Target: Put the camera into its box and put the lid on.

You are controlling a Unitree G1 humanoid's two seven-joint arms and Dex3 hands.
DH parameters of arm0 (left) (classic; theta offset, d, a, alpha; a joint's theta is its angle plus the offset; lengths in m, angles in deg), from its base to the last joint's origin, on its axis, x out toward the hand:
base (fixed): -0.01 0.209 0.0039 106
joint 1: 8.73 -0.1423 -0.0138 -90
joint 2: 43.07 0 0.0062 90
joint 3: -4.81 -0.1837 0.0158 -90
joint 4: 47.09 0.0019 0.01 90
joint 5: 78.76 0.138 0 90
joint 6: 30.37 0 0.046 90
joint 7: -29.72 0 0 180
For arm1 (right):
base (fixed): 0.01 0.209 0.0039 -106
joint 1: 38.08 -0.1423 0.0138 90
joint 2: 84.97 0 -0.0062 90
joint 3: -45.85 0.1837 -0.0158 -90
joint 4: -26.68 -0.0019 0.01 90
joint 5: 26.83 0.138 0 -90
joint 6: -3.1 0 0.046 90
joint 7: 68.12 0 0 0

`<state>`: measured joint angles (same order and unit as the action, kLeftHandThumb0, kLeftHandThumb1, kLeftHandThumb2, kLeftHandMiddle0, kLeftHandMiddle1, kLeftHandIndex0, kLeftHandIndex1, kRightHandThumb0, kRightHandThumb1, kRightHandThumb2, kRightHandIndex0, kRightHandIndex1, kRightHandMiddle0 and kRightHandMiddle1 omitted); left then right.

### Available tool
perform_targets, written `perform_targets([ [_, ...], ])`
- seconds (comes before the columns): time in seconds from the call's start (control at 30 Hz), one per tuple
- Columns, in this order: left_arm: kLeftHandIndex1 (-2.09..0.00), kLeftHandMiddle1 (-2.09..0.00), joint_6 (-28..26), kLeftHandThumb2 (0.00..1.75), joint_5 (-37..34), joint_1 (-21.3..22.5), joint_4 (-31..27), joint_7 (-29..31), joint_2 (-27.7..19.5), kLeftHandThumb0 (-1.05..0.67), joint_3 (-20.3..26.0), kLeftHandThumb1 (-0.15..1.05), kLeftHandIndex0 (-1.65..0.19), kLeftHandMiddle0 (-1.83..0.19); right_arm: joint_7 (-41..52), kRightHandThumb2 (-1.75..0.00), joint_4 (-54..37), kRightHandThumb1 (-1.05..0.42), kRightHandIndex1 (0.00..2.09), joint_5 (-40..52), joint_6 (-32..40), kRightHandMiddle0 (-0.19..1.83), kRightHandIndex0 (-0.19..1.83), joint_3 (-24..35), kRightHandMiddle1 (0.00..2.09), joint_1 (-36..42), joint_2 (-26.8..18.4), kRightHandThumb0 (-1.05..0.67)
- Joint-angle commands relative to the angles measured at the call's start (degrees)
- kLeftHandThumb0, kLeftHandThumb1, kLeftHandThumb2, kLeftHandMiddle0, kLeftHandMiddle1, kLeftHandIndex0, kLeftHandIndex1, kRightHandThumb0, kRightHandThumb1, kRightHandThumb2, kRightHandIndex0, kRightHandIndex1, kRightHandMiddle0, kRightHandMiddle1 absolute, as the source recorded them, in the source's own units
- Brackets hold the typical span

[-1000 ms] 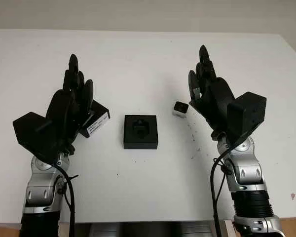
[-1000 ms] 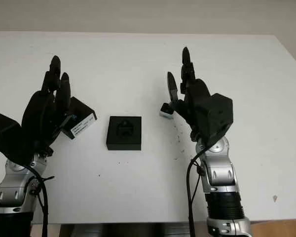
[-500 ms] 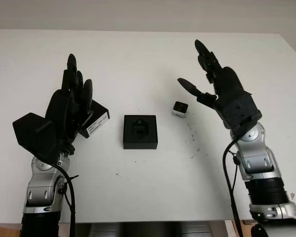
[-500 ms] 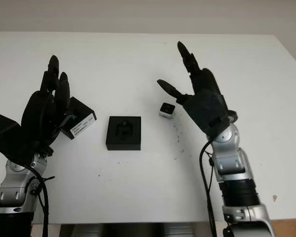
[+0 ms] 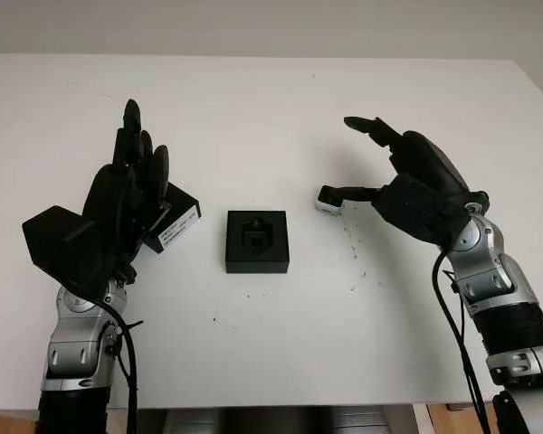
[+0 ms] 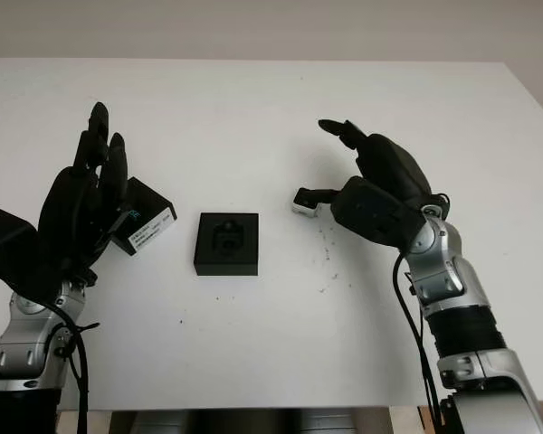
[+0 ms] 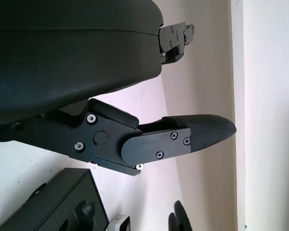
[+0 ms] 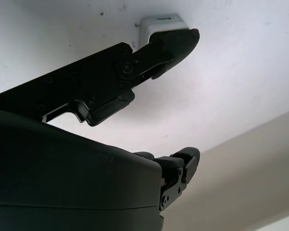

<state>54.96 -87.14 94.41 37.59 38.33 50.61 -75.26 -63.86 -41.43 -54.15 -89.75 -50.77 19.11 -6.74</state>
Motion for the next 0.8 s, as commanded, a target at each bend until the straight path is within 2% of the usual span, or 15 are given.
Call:
perform_targets([
  [0.0,0.00,0.00,-0.18,0.59,-0.50,0.41,-0.92,0.32,-0.50,-0.76,0.32,1.05,0.19,0.19,0.11,-0.05,-0.20,-0.83,0.10,-1.16,1.22,0.28,0.21,-0.99,0.16,-0.85,-0.45,-0.67],
  [0.3,0.00,0.00,-0.53,0.57,-0.51,0.62,-1.25,-0.03,-0.73,-0.77,0.55,1.05,0.19,0.19,-1.13,-0.05,-2.18,-0.81,0.10,-6.26,4.88,0.38,0.26,-4.53,0.11,0.25,0.53,-0.65],
  [0.43,0.00,0.00,-0.26,0.56,-0.88,0.76,-1.02,0.13,-0.66,-0.76,0.64,1.05,0.19,0.19,-3.72,-0.05,-1.33,-0.81,0.11,-8.05,3.03,0.44,0.32,-5.90,0.12,0.59,0.38,-0.70],
  [0.77,0.00,0.00,-0.50,0.56,-1.02,0.84,-1.09,-0.02,-0.72,-0.77,0.55,1.05,0.19,0.19,-6.21,-0.06,-1.26,-0.84,0.09,-10.58,3.82,0.51,0.35,-7.09,0.11,1.55,0.81,-0.74],
])
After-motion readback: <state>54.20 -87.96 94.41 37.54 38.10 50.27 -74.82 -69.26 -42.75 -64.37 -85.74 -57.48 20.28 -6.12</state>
